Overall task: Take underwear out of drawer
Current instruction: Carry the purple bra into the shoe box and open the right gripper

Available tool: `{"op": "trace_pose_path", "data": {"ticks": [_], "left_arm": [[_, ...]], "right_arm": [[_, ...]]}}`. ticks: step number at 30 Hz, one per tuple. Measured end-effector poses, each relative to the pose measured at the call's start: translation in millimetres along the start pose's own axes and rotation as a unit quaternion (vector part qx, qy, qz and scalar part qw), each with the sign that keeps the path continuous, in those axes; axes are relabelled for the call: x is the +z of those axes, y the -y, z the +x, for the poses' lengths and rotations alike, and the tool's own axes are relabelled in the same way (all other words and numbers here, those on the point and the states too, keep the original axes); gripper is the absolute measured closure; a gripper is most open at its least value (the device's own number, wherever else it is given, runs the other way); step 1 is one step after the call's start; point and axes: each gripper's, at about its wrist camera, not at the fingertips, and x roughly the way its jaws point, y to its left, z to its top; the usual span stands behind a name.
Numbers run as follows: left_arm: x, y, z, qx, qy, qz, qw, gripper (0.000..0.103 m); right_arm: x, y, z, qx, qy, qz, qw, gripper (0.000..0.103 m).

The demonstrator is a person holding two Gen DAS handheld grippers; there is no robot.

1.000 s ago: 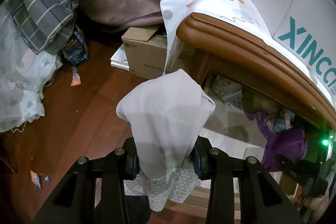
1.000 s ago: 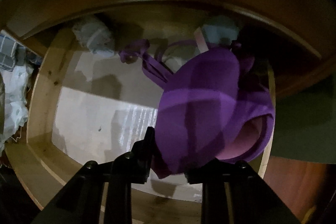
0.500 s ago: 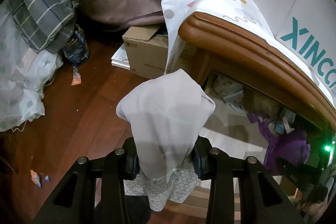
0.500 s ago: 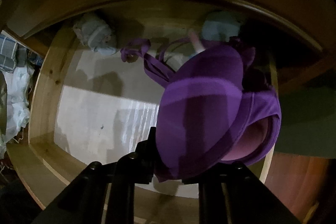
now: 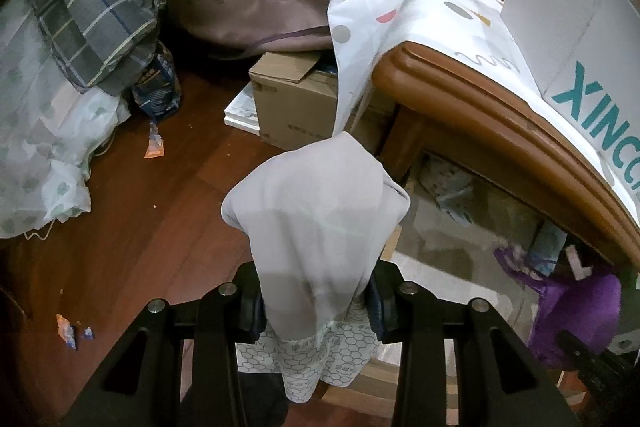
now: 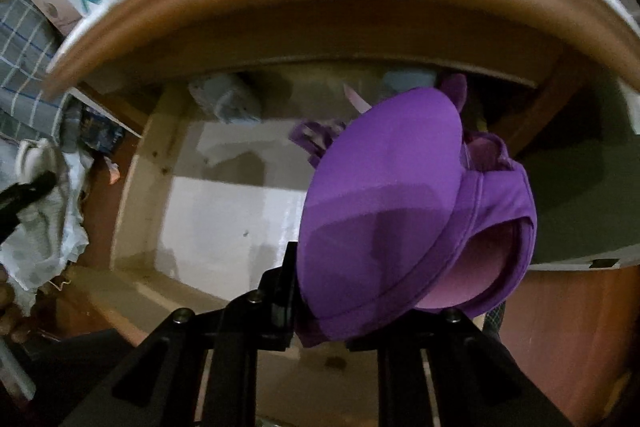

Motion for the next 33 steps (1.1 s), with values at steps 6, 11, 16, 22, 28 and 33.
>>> {"op": "trace_pose_path", "data": {"ticks": [6, 11, 16, 22, 28, 33], "left_arm": [[2.4, -4.0, -2.2, 0.005, 0.005, -0.004, 1.0000, 0.067], [2.3, -4.5, -3.9, 0.002, 0.005, -0.006, 1.0000, 0.067], [2.4, -5.5, -4.4, 0.000, 0.004, -0.005, 1.0000, 0.067], [4.5, -6.0, -3.3, -0.002, 0.004, -0.005, 1.0000, 0.067], [5.4, -4.8, -1.9, -0.003, 0.004, -0.004, 1.0000, 0.067], [6.2, -5.7, -2.0, -0.004, 0.006, -0.005, 1.0000, 0.067]], "right_arm": [[-2.6, -5.2, -39.7, 0.012, 0.016, -0.002, 1.000, 0.087], [-5.8, -9.5, -80.8, 0.024, 0.027, -0.006, 0.999, 0.087], [-3.2, -16.2, -127.1, 0.025, 0.057, -0.020, 0.998, 0.087], [10.6, -32.3, -194.2, 0.027, 0.110, -0.043, 0.993, 0.087], [46.9, -54.3, -272.8, 0.025, 0.180, -0.074, 0.981, 0.087], [94.2, -73.5, -324.6, 0.019, 0.241, -0.086, 0.967, 0.087]]}}
